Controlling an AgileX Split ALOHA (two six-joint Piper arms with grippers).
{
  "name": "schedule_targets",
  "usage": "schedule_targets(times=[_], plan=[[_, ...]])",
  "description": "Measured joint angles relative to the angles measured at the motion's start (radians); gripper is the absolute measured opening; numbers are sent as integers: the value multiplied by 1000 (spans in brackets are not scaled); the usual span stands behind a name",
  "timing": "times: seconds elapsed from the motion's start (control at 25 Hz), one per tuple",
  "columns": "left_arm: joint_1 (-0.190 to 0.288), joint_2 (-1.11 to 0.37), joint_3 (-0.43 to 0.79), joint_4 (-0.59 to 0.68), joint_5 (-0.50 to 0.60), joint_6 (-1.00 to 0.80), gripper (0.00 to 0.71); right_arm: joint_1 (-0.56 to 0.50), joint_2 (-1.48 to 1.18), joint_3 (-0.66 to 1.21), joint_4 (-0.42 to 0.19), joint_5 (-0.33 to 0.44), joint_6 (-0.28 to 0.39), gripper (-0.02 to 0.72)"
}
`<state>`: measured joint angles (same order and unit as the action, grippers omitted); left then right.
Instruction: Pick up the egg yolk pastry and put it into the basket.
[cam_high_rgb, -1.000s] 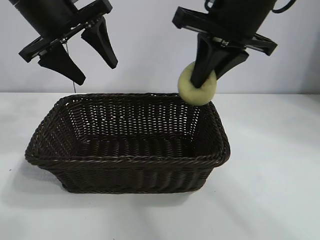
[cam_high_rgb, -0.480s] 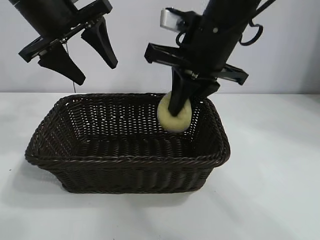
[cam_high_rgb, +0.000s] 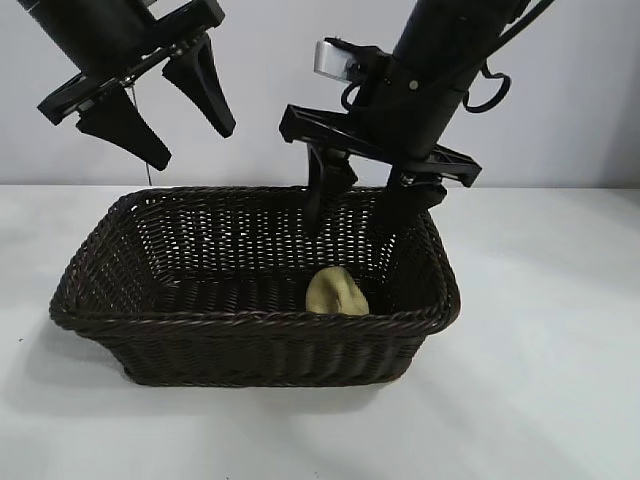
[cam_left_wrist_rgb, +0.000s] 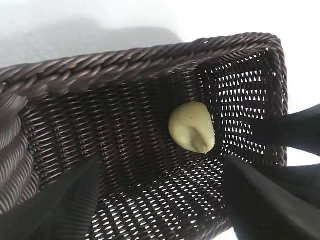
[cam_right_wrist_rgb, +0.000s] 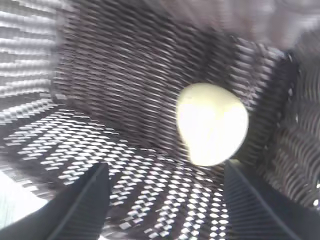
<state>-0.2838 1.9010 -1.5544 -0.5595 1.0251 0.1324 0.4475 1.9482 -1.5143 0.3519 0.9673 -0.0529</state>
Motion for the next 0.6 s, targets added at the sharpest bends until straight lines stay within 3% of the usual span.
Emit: schedule_targets(times=[0.16,0.4,0.6], plan=[[0,0,0,0,0,0,505,1,0,-82,-9,67,0,477],[0,0,0,0,1,0,505,-7,0,-245,-101,168,25,484],[0,0,0,0,1,0,505,-65,0,-307,-125,234,26,484]])
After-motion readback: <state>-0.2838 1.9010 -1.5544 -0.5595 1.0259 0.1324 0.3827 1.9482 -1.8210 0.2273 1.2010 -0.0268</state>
